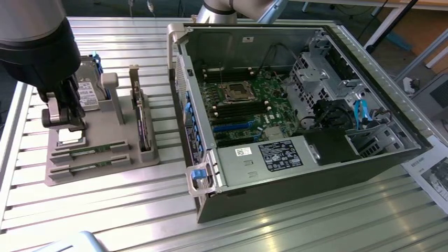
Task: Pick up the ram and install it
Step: 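Pick up the ram and move it above insertion slot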
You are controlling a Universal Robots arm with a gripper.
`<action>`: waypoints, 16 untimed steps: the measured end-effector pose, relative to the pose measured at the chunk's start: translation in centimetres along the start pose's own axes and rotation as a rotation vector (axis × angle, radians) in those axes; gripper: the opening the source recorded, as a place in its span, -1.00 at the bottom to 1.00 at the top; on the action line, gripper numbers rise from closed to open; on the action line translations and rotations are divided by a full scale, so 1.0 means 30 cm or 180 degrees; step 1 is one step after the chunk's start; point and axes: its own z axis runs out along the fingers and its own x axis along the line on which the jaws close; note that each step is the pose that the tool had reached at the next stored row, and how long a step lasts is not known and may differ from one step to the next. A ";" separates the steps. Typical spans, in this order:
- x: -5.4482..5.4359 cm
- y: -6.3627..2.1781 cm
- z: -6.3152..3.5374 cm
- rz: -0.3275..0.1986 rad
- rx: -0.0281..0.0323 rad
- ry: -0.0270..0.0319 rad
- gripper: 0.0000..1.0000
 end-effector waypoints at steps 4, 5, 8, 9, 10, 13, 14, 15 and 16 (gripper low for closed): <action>0.011 0.001 0.029 0.0000 0.0000 0.0000 -0.37; 0.015 0.001 0.039 0.0001 0.0001 0.0000 -0.37; 0.025 0.001 0.065 0.0000 0.0001 0.0000 -0.37; 0.027 0.001 0.071 0.0000 0.0001 0.0000 -0.37; 0.031 0.001 0.084 0.0000 0.0001 0.0000 -0.37; 0.037 0.001 0.102 0.0000 0.0002 0.0000 -0.37; 0.040 0.001 0.109 0.0000 0.0001 0.0000 -0.37; 0.041 0.001 0.114 0.0001 0.0001 0.0000 -0.37; 0.043 0.001 0.119 0.0001 0.0001 0.0000 -0.37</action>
